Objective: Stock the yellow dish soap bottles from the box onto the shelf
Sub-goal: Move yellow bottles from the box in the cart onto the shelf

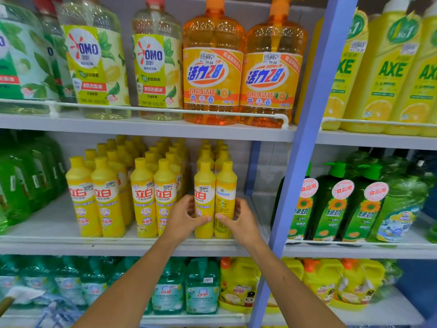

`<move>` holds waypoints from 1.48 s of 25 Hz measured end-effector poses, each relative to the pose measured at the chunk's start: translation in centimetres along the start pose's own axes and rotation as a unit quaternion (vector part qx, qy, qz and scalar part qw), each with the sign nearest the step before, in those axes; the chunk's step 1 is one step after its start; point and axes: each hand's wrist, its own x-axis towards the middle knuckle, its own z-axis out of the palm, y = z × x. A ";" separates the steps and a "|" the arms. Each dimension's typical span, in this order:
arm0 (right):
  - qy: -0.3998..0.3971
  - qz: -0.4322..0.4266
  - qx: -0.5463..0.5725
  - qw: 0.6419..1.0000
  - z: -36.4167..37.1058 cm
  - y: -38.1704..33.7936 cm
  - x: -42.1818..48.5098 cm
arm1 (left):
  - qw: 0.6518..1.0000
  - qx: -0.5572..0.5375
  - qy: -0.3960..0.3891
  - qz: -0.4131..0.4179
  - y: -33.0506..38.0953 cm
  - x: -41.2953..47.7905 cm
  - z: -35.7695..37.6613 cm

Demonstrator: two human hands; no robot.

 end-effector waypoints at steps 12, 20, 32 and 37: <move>0.075 0.038 -0.070 0.994 1.1 -0.4 0.2 | 0.992 0.124 0.020 -0.026 -0.8 -0.2 0.6; -0.031 0.005 0.050 0.998 0.1 1.2 0.6 | 0.998 0.046 -0.006 -0.043 -1.7 0.3 0.8; -0.021 0.013 0.003 1.000 0.2 1.7 -0.1 | 0.998 0.023 0.015 -0.049 -2.3 0.0 1.2; 0.082 0.021 -0.081 0.993 1.8 1.0 0.4 | 0.996 0.030 0.064 -0.061 -2.5 0.7 2.0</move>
